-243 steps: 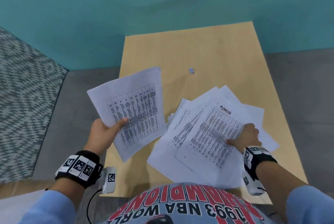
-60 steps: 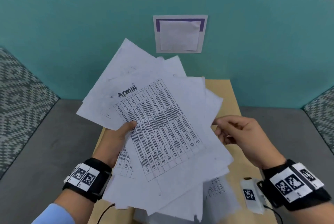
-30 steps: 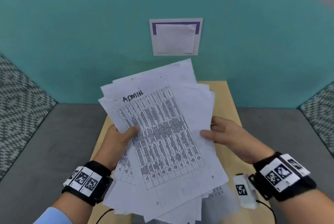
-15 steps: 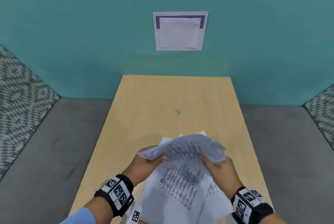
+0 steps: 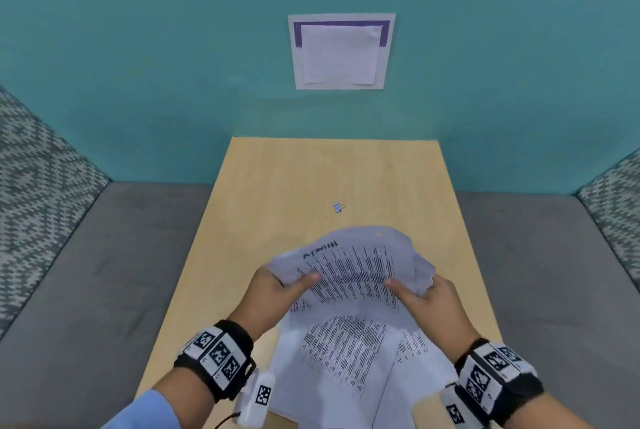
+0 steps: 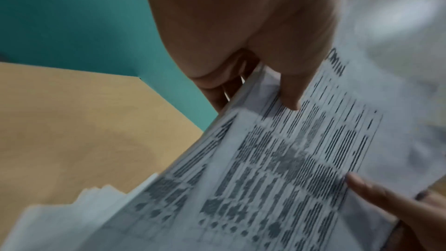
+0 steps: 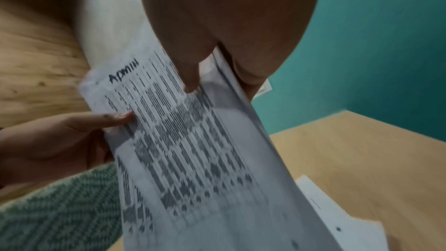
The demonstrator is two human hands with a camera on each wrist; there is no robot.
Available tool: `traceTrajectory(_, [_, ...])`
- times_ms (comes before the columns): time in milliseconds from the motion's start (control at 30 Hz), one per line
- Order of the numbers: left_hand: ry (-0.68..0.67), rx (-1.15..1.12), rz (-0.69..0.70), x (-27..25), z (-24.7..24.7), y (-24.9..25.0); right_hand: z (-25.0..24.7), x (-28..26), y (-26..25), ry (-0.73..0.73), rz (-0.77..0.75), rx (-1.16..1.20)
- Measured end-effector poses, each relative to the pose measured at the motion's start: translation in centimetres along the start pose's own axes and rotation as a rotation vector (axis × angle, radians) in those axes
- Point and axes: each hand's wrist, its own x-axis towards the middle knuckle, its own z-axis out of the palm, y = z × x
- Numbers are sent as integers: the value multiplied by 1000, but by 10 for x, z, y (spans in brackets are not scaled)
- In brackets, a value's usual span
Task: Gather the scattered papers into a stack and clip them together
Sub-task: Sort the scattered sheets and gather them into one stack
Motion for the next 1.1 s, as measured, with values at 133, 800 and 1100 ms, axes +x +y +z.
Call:
traceTrajectory(133, [10, -96, -22, 4, -3, 6, 0, 2, -6, -85, 12, 37])
traceTrajectory(800, [51, -48, 20, 6, -7, 19, 7, 7, -9, 106, 4, 160])
traceTrajectory(1100, [-7, 144, 61, 11, -11, 25, 4, 3, -11, 43, -46, 148])
